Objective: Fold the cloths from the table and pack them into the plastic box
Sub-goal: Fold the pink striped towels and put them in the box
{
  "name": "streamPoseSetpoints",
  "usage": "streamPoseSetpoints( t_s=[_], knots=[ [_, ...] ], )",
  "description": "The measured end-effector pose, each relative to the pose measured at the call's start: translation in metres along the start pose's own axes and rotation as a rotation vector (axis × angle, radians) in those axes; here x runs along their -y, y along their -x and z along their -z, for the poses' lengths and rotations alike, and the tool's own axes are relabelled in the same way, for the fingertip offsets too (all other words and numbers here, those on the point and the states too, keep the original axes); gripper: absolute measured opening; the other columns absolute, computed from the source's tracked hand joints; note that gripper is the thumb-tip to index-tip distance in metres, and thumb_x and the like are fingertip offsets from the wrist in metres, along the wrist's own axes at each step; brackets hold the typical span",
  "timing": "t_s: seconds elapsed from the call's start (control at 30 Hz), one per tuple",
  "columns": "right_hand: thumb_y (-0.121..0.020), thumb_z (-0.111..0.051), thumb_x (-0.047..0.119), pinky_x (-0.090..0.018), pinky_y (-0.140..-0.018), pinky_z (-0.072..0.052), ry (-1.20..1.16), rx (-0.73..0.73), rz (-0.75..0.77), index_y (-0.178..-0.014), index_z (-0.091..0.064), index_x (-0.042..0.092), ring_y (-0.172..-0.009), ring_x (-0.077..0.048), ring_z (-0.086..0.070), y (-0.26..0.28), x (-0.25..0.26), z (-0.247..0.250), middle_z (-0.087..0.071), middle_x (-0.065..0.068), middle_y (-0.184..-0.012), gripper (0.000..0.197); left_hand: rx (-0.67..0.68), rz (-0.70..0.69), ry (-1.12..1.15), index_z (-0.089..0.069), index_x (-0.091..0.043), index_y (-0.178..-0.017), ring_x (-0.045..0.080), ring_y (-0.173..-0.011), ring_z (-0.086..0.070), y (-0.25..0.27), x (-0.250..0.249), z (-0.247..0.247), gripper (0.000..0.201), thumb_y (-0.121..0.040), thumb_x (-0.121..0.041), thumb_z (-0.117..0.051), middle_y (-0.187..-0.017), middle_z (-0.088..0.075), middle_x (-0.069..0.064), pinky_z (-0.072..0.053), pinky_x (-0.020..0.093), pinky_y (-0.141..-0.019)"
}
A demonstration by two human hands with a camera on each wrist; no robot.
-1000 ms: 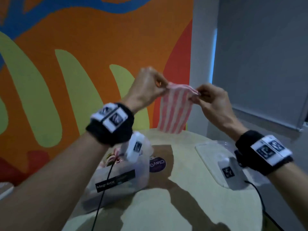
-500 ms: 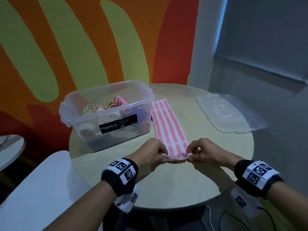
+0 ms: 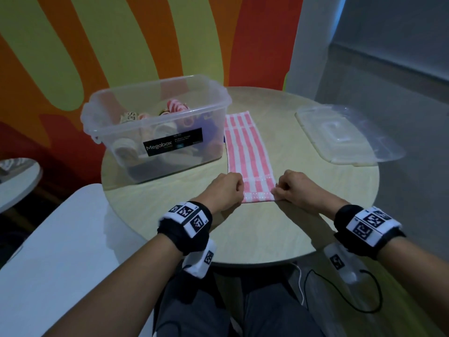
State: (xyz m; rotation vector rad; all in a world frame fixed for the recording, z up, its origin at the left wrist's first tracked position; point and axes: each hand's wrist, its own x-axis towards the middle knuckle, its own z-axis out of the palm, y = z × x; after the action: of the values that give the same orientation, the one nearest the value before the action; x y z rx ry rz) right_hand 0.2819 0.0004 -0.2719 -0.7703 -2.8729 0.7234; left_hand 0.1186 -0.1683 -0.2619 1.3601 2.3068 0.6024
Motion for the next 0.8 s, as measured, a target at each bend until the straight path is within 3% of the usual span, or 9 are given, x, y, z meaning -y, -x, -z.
streamPoseSetpoints(
  t_s=[0.07,0.13,0.27,0.37,0.47,0.57,0.63,0.7,0.8],
  knots=[
    [-0.092,-0.069,0.021,-0.03,-0.063,-0.041,0.015,-0.063,0.081,-0.08,-0.062,0.007,-0.078,-0.025,-0.057,0.0,0.008,0.005,-0.057,0.0,-0.085,0.02,-0.021,-0.03,-0.047,-0.062,-0.016,-0.088,0.021,-0.087,-0.059,0.0,-0.005,-0.003,0.01,-0.09,-0.006,-0.06,-0.095,-0.063,0.001,-0.041,0.025,-0.062],
    [-0.094,-0.069,0.025,-0.032,-0.069,-0.046,-0.038,-0.121,0.17,-0.087,-0.065,0.008,-0.083,-0.022,-0.059,-0.001,0.019,0.011,-0.061,-0.002,-0.089,0.018,-0.04,-0.065,-0.079,-0.061,-0.02,-0.089,0.02,-0.089,-0.057,0.001,-0.008,-0.003,0.016,-0.094,-0.005,-0.057,-0.098,-0.06,0.001,-0.037,0.024,-0.063],
    [-0.087,-0.079,0.038,-0.024,-0.081,-0.053,-0.266,0.062,0.102,-0.112,-0.068,0.023,-0.091,-0.001,-0.064,0.004,0.024,0.003,-0.067,0.009,-0.101,0.032,-0.097,-0.069,0.04,-0.063,-0.021,-0.09,0.017,-0.087,-0.063,0.005,0.003,-0.001,0.021,-0.097,-0.002,-0.057,-0.097,-0.066,0.001,-0.042,0.02,-0.064],
    [-0.085,-0.08,0.026,-0.032,-0.085,-0.055,-0.272,0.057,0.083,-0.106,-0.073,0.021,-0.094,-0.011,-0.065,0.006,0.016,-0.007,-0.067,0.006,-0.105,0.023,-0.097,-0.079,0.081,-0.064,-0.021,-0.091,0.018,-0.084,-0.064,0.012,0.004,-0.002,0.014,-0.101,-0.015,-0.057,-0.093,-0.068,0.0,-0.044,0.024,-0.065],
    [-0.089,-0.077,0.024,-0.034,-0.079,-0.053,-0.272,0.055,0.092,-0.097,-0.073,0.019,-0.087,-0.017,-0.065,0.012,0.017,-0.008,-0.07,0.001,-0.095,0.01,-0.056,-0.075,0.042,-0.067,-0.019,-0.091,0.016,-0.08,-0.063,0.017,0.0,0.0,0.018,-0.099,-0.034,-0.064,-0.088,-0.067,-0.003,-0.045,0.027,-0.063],
    [-0.089,-0.078,0.029,-0.024,-0.067,-0.049,-0.288,0.101,0.077,-0.086,-0.07,0.021,-0.074,-0.01,-0.063,0.017,0.015,-0.009,-0.069,0.005,-0.086,0.011,0.034,-0.112,-0.004,-0.069,-0.018,-0.082,0.014,-0.079,-0.063,0.022,0.001,0.0,0.016,-0.096,-0.024,-0.069,-0.086,-0.067,-0.002,-0.04,0.023,-0.063],
    [-0.09,-0.076,0.029,-0.019,-0.064,-0.045,-0.296,0.119,0.072,-0.084,-0.069,0.021,-0.068,-0.004,-0.058,0.018,0.013,-0.008,-0.067,0.007,-0.082,0.012,0.041,-0.11,0.01,-0.075,-0.013,-0.087,0.013,-0.08,-0.064,0.024,0.003,0.002,0.015,-0.098,-0.019,-0.066,-0.089,-0.07,-0.001,-0.041,0.022,-0.066],
    [-0.094,-0.072,0.026,-0.019,-0.064,-0.045,-0.306,0.131,0.083,-0.085,-0.069,0.02,-0.066,-0.002,-0.056,0.016,0.011,-0.009,-0.066,0.007,-0.076,0.011,0.026,-0.104,0.009,-0.078,-0.01,-0.093,0.012,-0.083,-0.065,0.024,0.005,0.003,0.016,-0.099,-0.017,-0.065,-0.092,-0.073,0.0,-0.041,0.02,-0.067],
    [-0.094,-0.069,0.019,-0.026,-0.067,-0.048,-0.312,0.094,0.083,-0.087,-0.067,0.02,-0.066,-0.006,-0.058,0.01,0.012,-0.012,-0.069,0.002,-0.077,0.008,-0.005,-0.106,-0.013,-0.073,-0.012,-0.089,0.013,-0.083,-0.064,0.023,0.006,0.004,0.011,-0.096,-0.012,-0.065,-0.089,-0.072,-0.001,-0.042,0.022,-0.068]
  ],
)
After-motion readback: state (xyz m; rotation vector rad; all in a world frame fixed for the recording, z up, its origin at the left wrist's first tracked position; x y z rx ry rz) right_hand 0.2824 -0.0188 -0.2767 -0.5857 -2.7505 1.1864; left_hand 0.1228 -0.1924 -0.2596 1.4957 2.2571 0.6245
